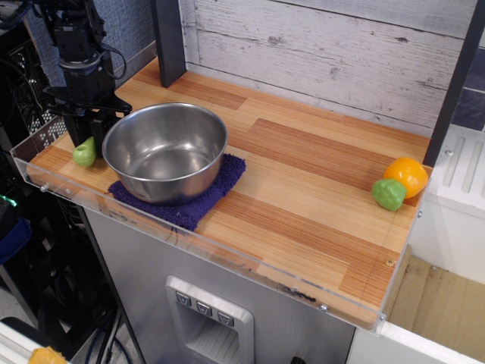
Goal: Place the spatula to the right of the purple cloth.
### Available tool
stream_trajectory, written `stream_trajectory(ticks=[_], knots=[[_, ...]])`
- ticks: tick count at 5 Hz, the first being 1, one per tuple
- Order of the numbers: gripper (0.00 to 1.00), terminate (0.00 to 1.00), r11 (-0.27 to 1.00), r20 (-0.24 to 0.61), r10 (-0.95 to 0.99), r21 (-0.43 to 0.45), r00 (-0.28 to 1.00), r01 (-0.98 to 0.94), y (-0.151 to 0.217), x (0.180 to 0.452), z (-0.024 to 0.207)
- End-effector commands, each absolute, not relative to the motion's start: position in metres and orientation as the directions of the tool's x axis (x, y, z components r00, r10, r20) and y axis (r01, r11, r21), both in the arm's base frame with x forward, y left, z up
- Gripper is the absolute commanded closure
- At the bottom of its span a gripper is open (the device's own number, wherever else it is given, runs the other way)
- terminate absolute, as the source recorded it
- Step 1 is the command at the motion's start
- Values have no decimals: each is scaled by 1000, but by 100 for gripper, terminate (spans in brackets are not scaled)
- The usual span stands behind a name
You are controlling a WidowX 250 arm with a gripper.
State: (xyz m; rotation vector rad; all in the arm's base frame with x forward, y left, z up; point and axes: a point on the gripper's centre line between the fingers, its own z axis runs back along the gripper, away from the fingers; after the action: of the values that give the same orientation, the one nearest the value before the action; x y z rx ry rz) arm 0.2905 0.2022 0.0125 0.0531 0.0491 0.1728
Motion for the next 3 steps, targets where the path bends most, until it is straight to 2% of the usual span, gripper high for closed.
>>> stream_trajectory(ticks=[1, 2, 3], knots=[[100, 0, 962, 91, 258, 64, 962, -264, 228, 287, 97], [100, 0, 957, 125, 261, 95, 957, -274, 224, 286, 135], [100, 0, 977, 160, 189, 64, 969, -201, 182, 294, 171]])
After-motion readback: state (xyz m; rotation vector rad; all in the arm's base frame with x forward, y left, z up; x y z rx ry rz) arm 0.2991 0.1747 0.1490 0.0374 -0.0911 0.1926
